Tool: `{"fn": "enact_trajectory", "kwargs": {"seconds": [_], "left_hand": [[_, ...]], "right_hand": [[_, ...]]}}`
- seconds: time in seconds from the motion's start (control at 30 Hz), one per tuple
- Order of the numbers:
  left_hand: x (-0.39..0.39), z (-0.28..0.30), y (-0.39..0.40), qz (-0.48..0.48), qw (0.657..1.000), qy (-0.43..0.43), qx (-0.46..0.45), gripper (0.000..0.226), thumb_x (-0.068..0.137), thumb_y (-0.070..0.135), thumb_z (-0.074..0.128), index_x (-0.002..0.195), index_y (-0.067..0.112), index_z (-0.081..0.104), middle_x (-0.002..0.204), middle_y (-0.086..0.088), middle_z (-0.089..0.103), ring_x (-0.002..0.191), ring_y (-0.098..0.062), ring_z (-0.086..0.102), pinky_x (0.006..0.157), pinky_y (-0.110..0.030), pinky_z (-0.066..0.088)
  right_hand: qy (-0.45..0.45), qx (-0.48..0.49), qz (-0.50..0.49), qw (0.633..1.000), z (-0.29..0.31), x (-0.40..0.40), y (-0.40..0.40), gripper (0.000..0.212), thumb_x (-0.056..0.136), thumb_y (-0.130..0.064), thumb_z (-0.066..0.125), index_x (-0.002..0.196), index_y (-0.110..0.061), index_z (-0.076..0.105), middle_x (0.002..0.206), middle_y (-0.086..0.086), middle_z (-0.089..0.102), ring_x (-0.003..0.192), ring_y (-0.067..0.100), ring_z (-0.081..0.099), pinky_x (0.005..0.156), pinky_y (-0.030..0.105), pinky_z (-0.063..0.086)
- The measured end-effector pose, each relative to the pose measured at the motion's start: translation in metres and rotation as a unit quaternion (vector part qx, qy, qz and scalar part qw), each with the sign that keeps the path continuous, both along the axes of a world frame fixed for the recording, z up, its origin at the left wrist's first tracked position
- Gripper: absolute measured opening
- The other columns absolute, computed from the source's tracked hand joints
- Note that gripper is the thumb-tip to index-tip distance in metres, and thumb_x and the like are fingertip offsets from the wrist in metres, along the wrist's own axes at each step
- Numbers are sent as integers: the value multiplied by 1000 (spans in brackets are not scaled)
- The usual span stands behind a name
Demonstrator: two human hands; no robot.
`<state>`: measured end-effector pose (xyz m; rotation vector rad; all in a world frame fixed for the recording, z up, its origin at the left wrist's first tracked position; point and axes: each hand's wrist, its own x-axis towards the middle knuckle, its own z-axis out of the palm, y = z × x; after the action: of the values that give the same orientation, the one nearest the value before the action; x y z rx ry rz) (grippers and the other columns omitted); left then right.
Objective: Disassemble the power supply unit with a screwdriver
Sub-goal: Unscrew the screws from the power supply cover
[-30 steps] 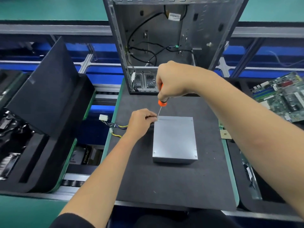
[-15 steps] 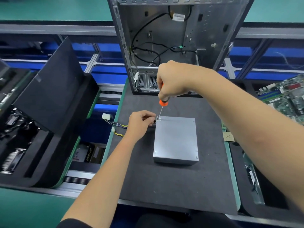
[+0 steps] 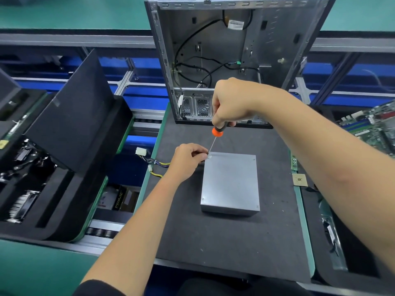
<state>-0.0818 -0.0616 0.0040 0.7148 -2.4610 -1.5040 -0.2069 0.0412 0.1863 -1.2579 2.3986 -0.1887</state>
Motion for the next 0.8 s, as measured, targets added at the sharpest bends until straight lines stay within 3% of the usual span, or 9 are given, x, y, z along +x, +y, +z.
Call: {"fn": "enact_trajectory", "kwargs": {"seconds": [0.2, 0.43, 0.6, 0.8], "left_hand": [[3, 0, -6, 15, 1000, 0, -9, 26, 87, 6, 62, 83, 30, 70, 76, 14, 69, 68, 0, 63, 65, -8, 50], [2, -1, 1, 9, 1000, 7, 8, 19, 86, 11, 65, 82, 28, 71, 79, 2, 72, 75, -15, 66, 66, -22, 54], [1, -1, 1, 5, 1000, 4, -2, 16, 87, 11, 65, 85, 25, 71, 81, 3, 71, 77, -15, 65, 66, -21, 54], [-1, -1, 2, 7, 1000, 10, -28, 12, 86, 9, 66, 87, 19, 73, 80, 5, 69, 70, -5, 62, 61, -8, 48]], "right_hand": [[7, -7, 2, 1000, 1, -5, 2, 14, 64, -23, 69, 68, -9, 71, 49, -3, 66, 49, 12, 50, 48, 22, 39], [3, 0, 18, 1000, -2, -3, 3, 10, 65, -20, 68, 62, -11, 69, 47, -2, 64, 50, 12, 53, 50, 22, 40], [1, -4, 21, 1000, -2, -3, 3, 10, 65, -21, 68, 65, -11, 70, 49, -1, 65, 51, 13, 55, 51, 22, 42], [13, 0, 28, 1000, -4, 0, -1, 10, 66, -20, 68, 64, -11, 70, 48, -2, 65, 51, 14, 56, 49, 21, 40]]}}
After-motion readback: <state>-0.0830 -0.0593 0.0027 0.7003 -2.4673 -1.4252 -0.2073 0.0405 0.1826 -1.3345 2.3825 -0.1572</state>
